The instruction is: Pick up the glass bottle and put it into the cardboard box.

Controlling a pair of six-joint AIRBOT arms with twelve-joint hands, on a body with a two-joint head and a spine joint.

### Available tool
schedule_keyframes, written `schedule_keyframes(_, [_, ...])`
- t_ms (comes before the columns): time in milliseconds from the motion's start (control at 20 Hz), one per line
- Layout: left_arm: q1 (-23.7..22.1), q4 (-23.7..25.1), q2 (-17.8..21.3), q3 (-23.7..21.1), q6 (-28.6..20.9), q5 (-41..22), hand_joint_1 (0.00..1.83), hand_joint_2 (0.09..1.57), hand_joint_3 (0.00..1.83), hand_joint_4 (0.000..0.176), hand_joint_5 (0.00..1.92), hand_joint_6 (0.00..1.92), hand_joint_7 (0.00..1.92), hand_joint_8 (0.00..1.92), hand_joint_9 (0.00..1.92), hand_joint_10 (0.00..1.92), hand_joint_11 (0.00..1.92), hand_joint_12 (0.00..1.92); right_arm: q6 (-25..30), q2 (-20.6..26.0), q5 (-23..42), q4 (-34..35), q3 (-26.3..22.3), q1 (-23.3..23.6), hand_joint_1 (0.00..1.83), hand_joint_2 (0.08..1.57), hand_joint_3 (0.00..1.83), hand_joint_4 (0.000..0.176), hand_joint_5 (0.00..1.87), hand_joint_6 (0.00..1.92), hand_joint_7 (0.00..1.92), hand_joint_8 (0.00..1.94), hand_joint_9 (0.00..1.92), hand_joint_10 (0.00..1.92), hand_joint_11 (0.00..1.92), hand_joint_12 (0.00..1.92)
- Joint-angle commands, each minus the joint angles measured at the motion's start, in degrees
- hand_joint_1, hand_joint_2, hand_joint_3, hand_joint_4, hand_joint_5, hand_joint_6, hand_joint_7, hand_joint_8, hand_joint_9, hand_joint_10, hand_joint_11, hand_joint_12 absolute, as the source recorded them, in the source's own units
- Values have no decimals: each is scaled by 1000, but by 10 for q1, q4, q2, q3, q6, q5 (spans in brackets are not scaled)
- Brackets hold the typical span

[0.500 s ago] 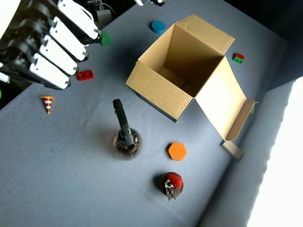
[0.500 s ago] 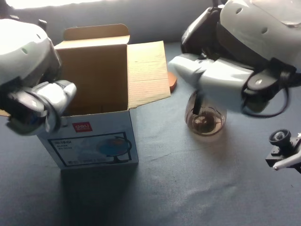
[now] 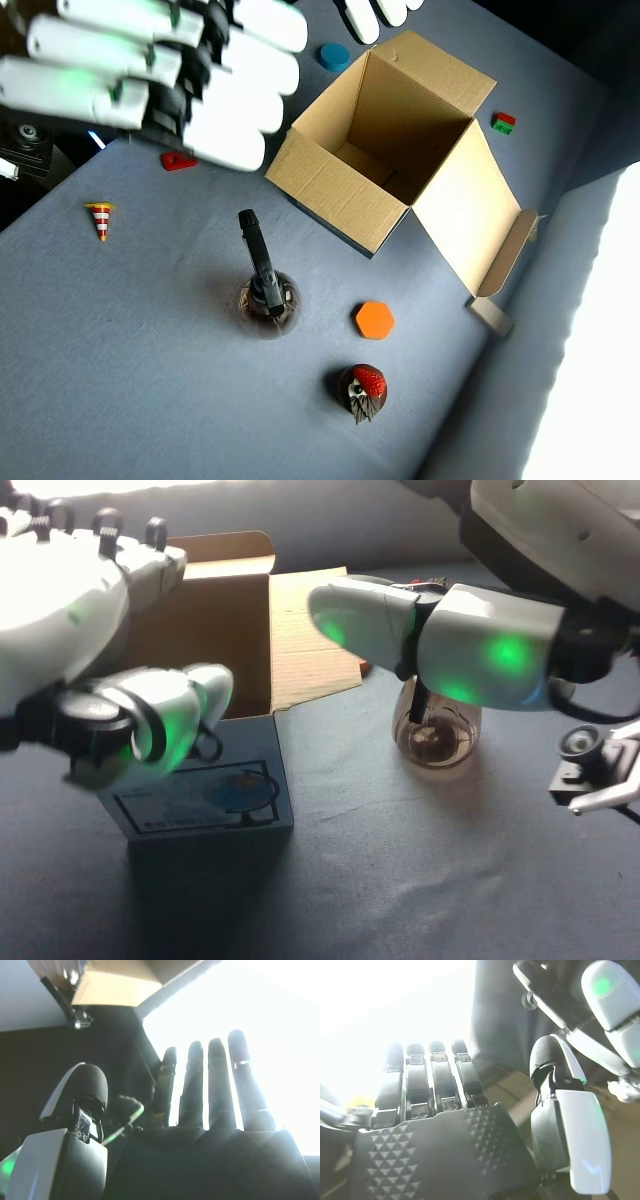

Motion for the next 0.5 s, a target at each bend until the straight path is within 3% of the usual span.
schedule_keyframes(0, [-8, 50, -3, -7, -4, -23, 80, 1303, 22, 55, 168, 21, 177, 2, 158, 23, 0, 752, 42, 4, 16, -48, 9, 3, 126, 1187, 3, 0, 88, 45, 143, 1, 146, 66, 0, 444])
schedule_keyframes(150, [-19, 21, -12, -41, -8, -96, 77, 1305, 20, 54, 167, 19, 175, 1, 156, 21, 0, 752, 209, 5, -19, -171, 54, -9, 357, 1118, 0, 0, 67, 31, 128, 1, 149, 60, 0, 442])
schedule_keyframes(300, [-43, -11, -29, -74, -9, -153, 77, 1306, 19, 54, 164, 16, 174, 0, 156, 19, 0, 752, 415, 12, -24, -339, 102, -17, 866, 1010, 0, 0, 26, 5, 116, 0, 152, 44, 0, 333])
schedule_keyframes(450, [-33, -25, -52, -101, -39, -223, 77, 1307, 18, 54, 166, 16, 175, 1, 156, 17, 0, 755, 573, 17, -90, -460, 146, 6, 1041, 1008, 0, 0, 13, 0, 108, 0, 147, 38, 0, 330])
